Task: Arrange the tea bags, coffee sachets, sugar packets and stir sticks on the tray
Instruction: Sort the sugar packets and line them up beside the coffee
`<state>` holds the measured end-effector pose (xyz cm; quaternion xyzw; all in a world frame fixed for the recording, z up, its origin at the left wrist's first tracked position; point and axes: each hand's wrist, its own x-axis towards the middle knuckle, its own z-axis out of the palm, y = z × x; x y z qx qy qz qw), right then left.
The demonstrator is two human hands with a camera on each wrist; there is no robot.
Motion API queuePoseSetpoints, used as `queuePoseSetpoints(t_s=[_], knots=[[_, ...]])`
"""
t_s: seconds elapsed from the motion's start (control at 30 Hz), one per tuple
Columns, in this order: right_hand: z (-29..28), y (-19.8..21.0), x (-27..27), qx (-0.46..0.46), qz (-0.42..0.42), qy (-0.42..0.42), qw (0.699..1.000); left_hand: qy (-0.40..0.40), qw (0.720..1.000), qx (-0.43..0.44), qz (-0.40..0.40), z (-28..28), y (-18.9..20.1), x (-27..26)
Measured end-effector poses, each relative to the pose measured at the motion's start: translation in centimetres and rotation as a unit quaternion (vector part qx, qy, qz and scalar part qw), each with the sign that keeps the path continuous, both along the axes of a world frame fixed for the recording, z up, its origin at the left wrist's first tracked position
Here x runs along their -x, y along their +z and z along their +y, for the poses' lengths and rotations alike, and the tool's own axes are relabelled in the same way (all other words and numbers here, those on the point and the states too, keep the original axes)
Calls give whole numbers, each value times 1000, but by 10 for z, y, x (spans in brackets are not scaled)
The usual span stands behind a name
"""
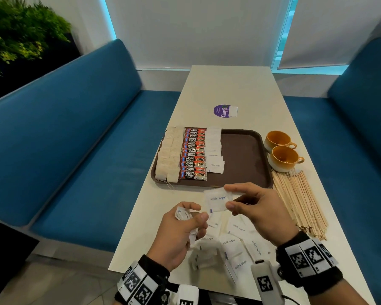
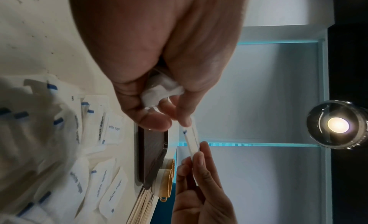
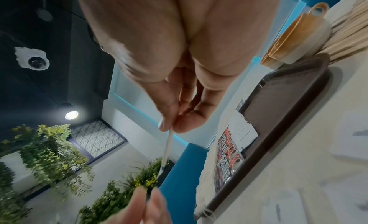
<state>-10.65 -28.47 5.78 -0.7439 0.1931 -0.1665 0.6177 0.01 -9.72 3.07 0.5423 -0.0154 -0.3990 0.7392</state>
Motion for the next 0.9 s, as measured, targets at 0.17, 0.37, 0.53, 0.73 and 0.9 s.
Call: queuePoseSetpoints(t_s=[0.17, 0.37, 0.53, 0.73, 0.9], knots=[[-37, -4, -39, -48, 10, -59, 997, -5, 997, 1, 74, 5, -3, -10], [-78, -34, -94, -56, 79, -95, 991, -17, 992, 6, 124, 6, -9, -17], [-91, -59, -126, -67, 145, -101, 982, -30, 990, 10, 138, 6, -10, -22], [-97, -73, -145, 2, 221, -93, 971, -24, 989, -2, 147, 6, -17, -27], [-97, -77, -155, 57, 267, -75, 959, -15, 988, -11, 152, 5, -17, -27]])
